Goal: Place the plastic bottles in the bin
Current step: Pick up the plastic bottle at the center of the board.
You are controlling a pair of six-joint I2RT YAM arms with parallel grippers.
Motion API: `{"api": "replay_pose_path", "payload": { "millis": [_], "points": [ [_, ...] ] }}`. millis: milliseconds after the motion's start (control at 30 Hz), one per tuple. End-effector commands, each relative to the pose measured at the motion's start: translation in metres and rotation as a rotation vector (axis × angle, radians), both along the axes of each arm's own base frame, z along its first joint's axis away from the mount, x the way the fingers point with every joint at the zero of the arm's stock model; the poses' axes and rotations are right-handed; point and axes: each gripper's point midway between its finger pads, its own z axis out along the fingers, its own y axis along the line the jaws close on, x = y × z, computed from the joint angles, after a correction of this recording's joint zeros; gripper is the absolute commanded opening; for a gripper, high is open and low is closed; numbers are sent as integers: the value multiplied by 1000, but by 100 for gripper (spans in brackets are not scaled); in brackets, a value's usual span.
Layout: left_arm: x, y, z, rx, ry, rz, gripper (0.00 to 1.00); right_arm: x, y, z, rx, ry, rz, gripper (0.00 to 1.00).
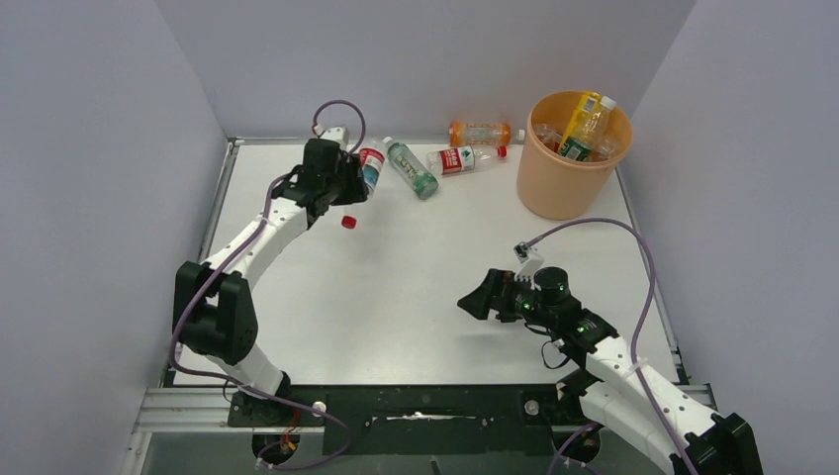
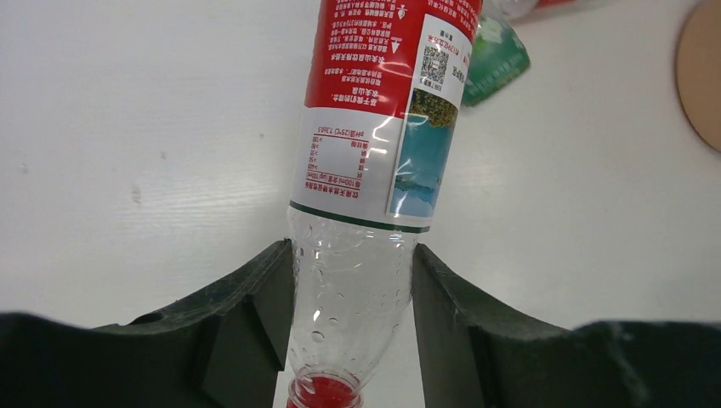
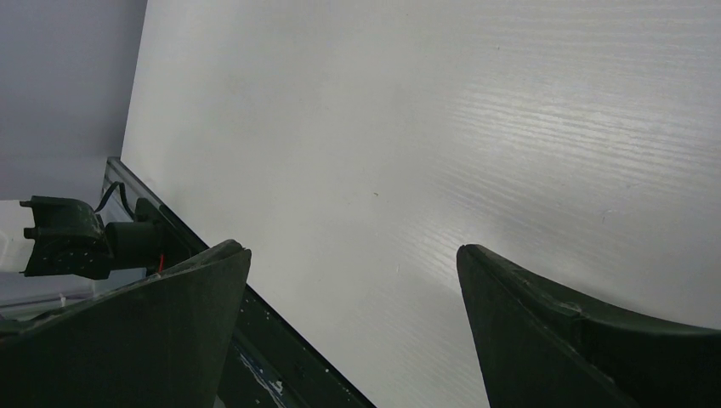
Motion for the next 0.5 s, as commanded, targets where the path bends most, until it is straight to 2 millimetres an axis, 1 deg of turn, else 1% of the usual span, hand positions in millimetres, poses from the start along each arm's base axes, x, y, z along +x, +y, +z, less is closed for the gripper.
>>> {"api": "replay_pose_path", "payload": {
  "millis": [0, 133, 267, 367, 467],
  "points": [
    [-33, -46, 34, -117, -60, -126, 39, 5, 7, 11, 50, -44, 3, 98],
    [-64, -79, 39, -176, -55, -224, 39, 5, 9, 8, 51, -36, 5, 98],
    [-94, -104, 44, -222, -49, -305, 40, 7, 10, 6, 46, -28, 6, 98],
    [-115, -115, 46, -271, -45, -358, 40, 9, 12, 4, 41, -19, 9, 98],
    [-129, -117, 46, -288, -38, -372, 40, 11, 14, 2, 37, -14, 11, 98]
  ]
}}
